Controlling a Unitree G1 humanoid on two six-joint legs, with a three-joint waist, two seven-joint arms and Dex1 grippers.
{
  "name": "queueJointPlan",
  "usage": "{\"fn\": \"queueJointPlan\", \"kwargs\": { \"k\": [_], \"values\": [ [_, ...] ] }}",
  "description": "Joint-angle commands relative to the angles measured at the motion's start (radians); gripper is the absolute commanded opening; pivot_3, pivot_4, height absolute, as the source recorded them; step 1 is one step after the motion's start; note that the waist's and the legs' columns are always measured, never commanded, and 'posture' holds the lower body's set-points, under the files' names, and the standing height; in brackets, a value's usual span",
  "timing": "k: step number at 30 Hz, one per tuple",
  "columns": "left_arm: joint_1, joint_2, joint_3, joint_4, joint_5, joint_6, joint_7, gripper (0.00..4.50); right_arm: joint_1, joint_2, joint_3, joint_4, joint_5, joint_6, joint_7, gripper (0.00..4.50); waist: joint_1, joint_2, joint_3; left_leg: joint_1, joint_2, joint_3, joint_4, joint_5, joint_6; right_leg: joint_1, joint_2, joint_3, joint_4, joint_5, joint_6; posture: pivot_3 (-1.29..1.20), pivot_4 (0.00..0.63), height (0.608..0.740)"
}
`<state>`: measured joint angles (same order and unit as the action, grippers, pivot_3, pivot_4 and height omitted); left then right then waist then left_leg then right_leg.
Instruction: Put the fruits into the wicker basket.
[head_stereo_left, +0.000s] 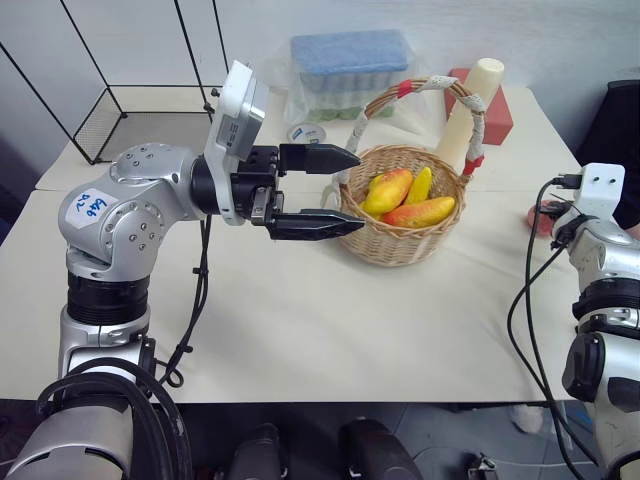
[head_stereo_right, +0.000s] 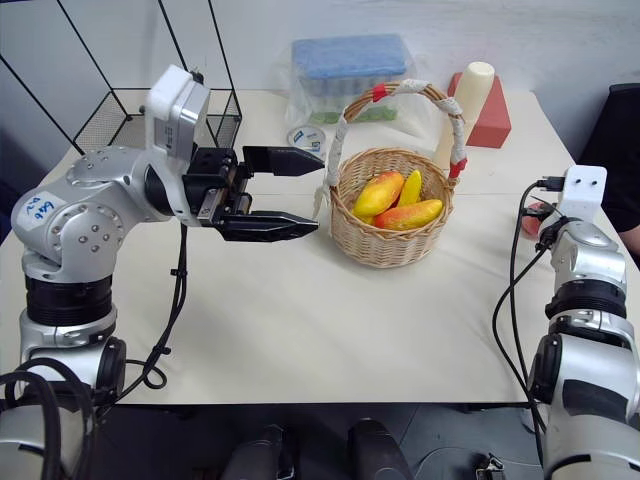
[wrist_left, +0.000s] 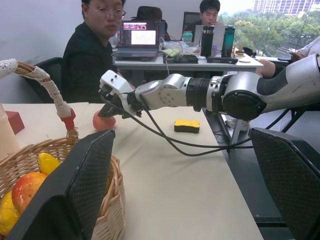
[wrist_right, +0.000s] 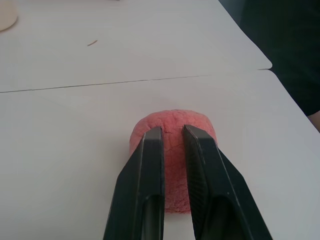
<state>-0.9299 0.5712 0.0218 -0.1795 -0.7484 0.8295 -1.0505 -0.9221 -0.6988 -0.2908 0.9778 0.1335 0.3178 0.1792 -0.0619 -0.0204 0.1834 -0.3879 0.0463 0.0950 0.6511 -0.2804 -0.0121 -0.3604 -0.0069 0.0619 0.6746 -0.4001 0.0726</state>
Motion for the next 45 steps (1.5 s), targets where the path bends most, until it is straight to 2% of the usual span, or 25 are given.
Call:
{"fn": "queueJointPlan", "kwargs": {
  "k": [1, 10, 11, 23, 30, 32, 45],
  "values": [
    [-0.018, 0.011, 0.02, 0.004, -0.012, -0.015, -0.006, 4.5, -0.001, -0.03, 0.002, -0.018, -0.019, -0.016, -0.021, 1.2, 0.0, 0.0, 0.0, 0.0, 0.0, 0.0, 0.0, 0.0, 0.0, 0.0, 0.0, 0.0, 0.0, 0.0, 0.0, 0.0, 0.15, 0.74],
    [-0.008, 0.018, 0.034, -0.009, -0.026, -0.004, 0.003, 4.5, -0.026, -0.042, 0.04, -0.01, -0.07, 0.031, -0.048, 4.3, -0.001, 0.0, 0.0, 0.0, 0.0, 0.0, 0.0, 0.0, 0.0, 0.0, 0.0, 0.0, 0.0, 0.0, 0.0, 0.0, 0.15, 0.74],
    [-0.007, 0.018, 0.034, -0.011, -0.026, -0.005, 0.003, 4.5, -0.033, -0.043, 0.042, -0.002, -0.072, 0.033, -0.046, 4.47, -0.001, 0.0, 0.0, 0.0, 0.0, 0.0, 0.0, 0.0, 0.0, 0.0, 0.0, 0.0, 0.0, 0.0, 0.0, 0.0, 0.15, 0.74],
    [-0.007, 0.011, 0.035, -0.011, -0.025, -0.012, 0.008, 4.5, -0.088, -0.04, 0.07, 0.08, -0.089, 0.079, -0.01, 4.47, -0.001, 0.001, 0.0, 0.0, 0.0, 0.0, -0.001, 0.0, 0.0, -0.001, 0.0, 0.0, 0.0, 0.0, 0.0, 0.0, 0.15, 0.74],
    [-0.007, 0.013, 0.037, -0.013, -0.029, -0.01, 0.012, 4.5, -0.113, -0.045, 0.065, 0.105, -0.076, 0.123, 0.008, 2.32, -0.005, 0.001, 0.001, 0.0, 0.0, 0.0, -0.001, 0.0, 0.0, -0.001, 0.0, 0.0, 0.0, 0.0, 0.0, 0.0, 0.15, 0.74],
    [-0.005, 0.011, 0.037, -0.016, -0.03, -0.01, 0.015, 4.5, -0.114, -0.049, 0.072, 0.11, -0.081, 0.122, 0.013, 1.97, -0.006, 0.001, 0.001, 0.0, 0.0, 0.0, -0.001, 0.0, 0.0, -0.001, 0.0, 0.0, 0.0, 0.0, 0.0, 0.0, 0.15, 0.74],
    [0.0, 0.014, 0.039, -0.027, -0.036, -0.006, 0.021, 4.5, -0.093, -0.05, 0.073, 0.062, -0.079, 0.113, 0.025, 1.89, -0.017, 0.001, 0.001, 0.0, 0.0, 0.0, -0.001, 0.0, 0.0, 0.0, 0.0, 0.0, 0.0, 0.0, 0.0, 0.0, 0.15, 0.74]
  ]
}}
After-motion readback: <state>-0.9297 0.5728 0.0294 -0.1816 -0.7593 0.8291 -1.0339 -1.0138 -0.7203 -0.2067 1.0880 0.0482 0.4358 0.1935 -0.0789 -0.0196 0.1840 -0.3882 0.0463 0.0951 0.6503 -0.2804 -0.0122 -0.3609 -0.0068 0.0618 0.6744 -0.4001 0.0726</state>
